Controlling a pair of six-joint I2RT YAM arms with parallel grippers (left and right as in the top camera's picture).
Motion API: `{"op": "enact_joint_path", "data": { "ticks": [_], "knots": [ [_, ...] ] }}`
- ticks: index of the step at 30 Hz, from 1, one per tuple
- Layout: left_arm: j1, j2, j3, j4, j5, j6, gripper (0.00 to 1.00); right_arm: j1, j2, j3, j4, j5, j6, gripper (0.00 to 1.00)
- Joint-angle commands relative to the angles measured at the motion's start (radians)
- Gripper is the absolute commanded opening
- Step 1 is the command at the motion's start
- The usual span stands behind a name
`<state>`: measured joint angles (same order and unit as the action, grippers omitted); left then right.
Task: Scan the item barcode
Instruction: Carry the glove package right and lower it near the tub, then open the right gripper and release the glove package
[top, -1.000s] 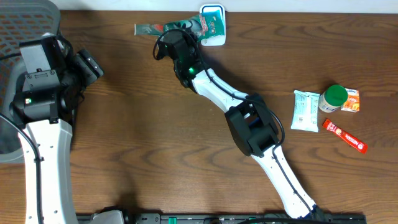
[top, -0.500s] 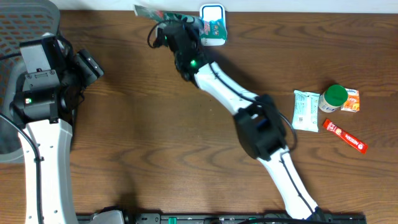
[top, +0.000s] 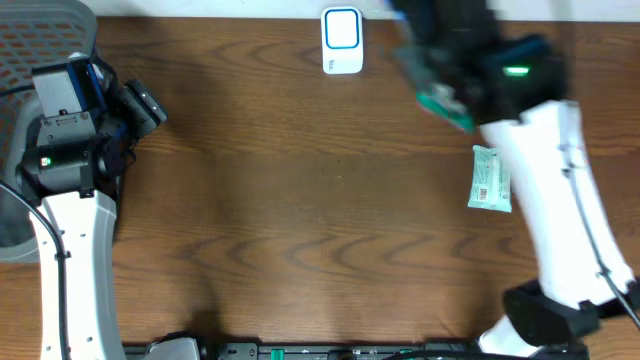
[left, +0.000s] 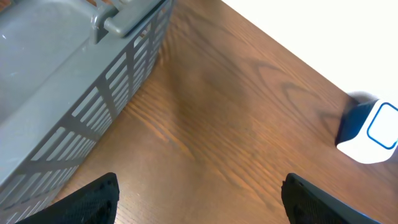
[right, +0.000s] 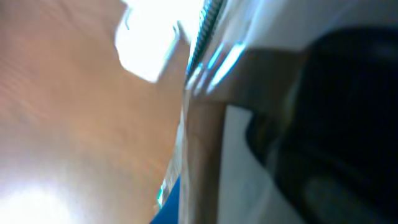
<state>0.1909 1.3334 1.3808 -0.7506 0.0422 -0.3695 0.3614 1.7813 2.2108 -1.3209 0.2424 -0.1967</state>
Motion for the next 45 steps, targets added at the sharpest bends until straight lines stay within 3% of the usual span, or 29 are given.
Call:
{"op": "enact_joint_path", "data": {
  "ticks": [1, 3, 6, 13, 14, 15, 16, 17, 22, 28, 30, 32, 33, 34, 35, 37, 45],
  "knots": [
    [0.005, 0.007, 0.005, 0.003, -0.009, 0.001, 0.84, -0.129, 0.022, -0.025, -0.185, -0.039, 0.15, 0.01],
    [0.005, 0.007, 0.005, 0.003, -0.009, 0.001, 0.84, -0.214, 0.03, -0.067, -0.277, -0.039, 0.197, 0.01],
    [0.005, 0.007, 0.005, 0.003, -0.009, 0.001, 0.84, -0.312, 0.034, -0.187, -0.285, -0.039, 0.234, 0.01],
    [0.005, 0.007, 0.005, 0.003, -0.009, 0.001, 0.84, -0.409, 0.034, -0.53, -0.068, -0.061, 0.108, 0.03],
    [0.005, 0.007, 0.005, 0.003, -0.009, 0.001, 0.84, -0.413, 0.034, -0.566, -0.032, -0.071, 0.09, 0.1],
    [0.005, 0.007, 0.005, 0.003, -0.009, 0.001, 0.84, -0.414, 0.034, -0.602, 0.0, -0.082, 0.065, 0.25],
    [0.005, 0.007, 0.005, 0.003, -0.009, 0.001, 0.84, -0.414, 0.034, -0.625, 0.021, -0.083, 0.045, 0.75],
    [0.005, 0.007, 0.005, 0.003, -0.009, 0.001, 0.84, -0.414, 0.034, -0.643, 0.038, -0.082, 0.033, 0.99],
    [0.005, 0.007, 0.005, 0.003, -0.009, 0.002, 0.84, -0.414, 0.03, -0.637, 0.063, -0.06, 0.023, 0.99],
    [0.005, 0.007, 0.005, 0.003, -0.009, 0.001, 0.84, -0.414, 0.03, -0.527, -0.021, -0.108, 0.024, 0.98],
    [0.005, 0.007, 0.005, 0.003, -0.009, 0.001, 0.84, -0.414, 0.03, -0.51, -0.077, -0.2, 0.023, 0.83],
    [0.005, 0.007, 0.005, 0.003, -0.009, 0.002, 0.84, -0.414, 0.03, -0.51, -0.111, -0.257, 0.025, 0.45],
    [0.005, 0.007, 0.005, 0.003, -0.009, 0.001, 0.84, -0.414, 0.03, -0.512, -0.121, -0.262, 0.042, 0.37],
    [0.005, 0.007, 0.005, 0.003, -0.009, 0.001, 0.84, -0.413, 0.03, -0.514, -0.13, -0.256, 0.058, 0.47],
    [0.005, 0.007, 0.005, 0.003, -0.009, 0.001, 0.84, -0.413, 0.03, -0.515, -0.145, -0.237, 0.077, 0.71],
    [0.005, 0.007, 0.005, 0.003, -0.009, 0.001, 0.84, -0.413, 0.03, -0.515, -0.184, -0.185, 0.119, 0.99],
    [0.005, 0.007, 0.005, 0.003, -0.009, 0.001, 0.84, -0.413, 0.03, -0.515, -0.183, -0.165, 0.121, 0.99]
  ]
}}
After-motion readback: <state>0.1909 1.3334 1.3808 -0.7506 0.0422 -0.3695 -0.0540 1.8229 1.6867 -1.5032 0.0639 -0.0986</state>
